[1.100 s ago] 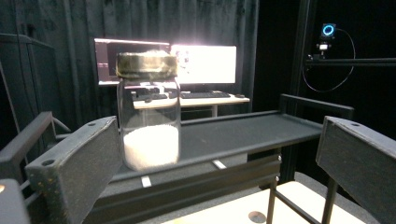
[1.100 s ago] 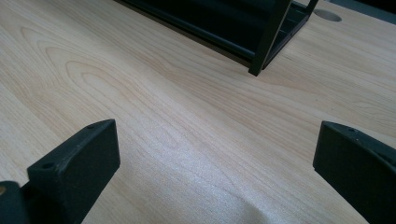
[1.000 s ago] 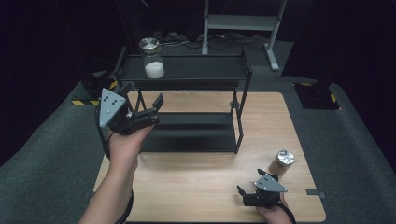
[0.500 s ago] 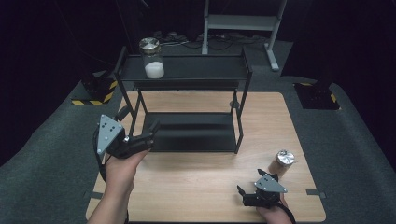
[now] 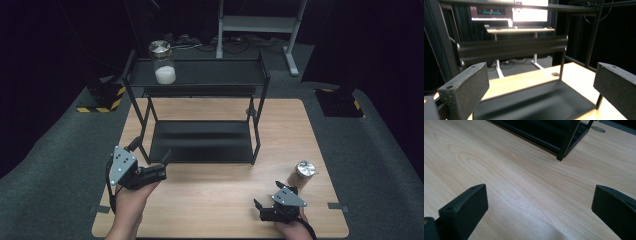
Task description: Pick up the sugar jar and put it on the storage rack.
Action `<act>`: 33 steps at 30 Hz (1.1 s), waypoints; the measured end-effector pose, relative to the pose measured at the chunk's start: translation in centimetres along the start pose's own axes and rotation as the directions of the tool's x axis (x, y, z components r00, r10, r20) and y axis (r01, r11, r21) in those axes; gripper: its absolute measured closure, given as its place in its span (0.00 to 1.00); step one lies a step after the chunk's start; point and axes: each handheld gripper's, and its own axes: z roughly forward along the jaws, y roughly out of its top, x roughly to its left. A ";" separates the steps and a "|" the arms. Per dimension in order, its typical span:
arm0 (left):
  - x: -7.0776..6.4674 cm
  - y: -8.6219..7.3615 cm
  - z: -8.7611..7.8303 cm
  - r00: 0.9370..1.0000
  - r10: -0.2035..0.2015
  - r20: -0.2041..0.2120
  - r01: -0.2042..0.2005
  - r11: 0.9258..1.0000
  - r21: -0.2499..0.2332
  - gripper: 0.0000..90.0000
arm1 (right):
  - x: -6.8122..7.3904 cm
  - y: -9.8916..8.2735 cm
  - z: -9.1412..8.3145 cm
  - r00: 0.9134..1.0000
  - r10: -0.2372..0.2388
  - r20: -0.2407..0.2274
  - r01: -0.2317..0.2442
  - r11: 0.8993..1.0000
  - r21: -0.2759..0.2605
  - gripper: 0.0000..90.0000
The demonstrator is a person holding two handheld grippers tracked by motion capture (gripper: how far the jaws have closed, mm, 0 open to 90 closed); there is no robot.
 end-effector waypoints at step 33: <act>0.0 -10.7 0.0 0.998 0.048 0.035 -0.055 0.959 0.279 0.00 | 0.4 0.3 0.2 1.000 -0.016 0.015 0.016 1.000 0.018 0.00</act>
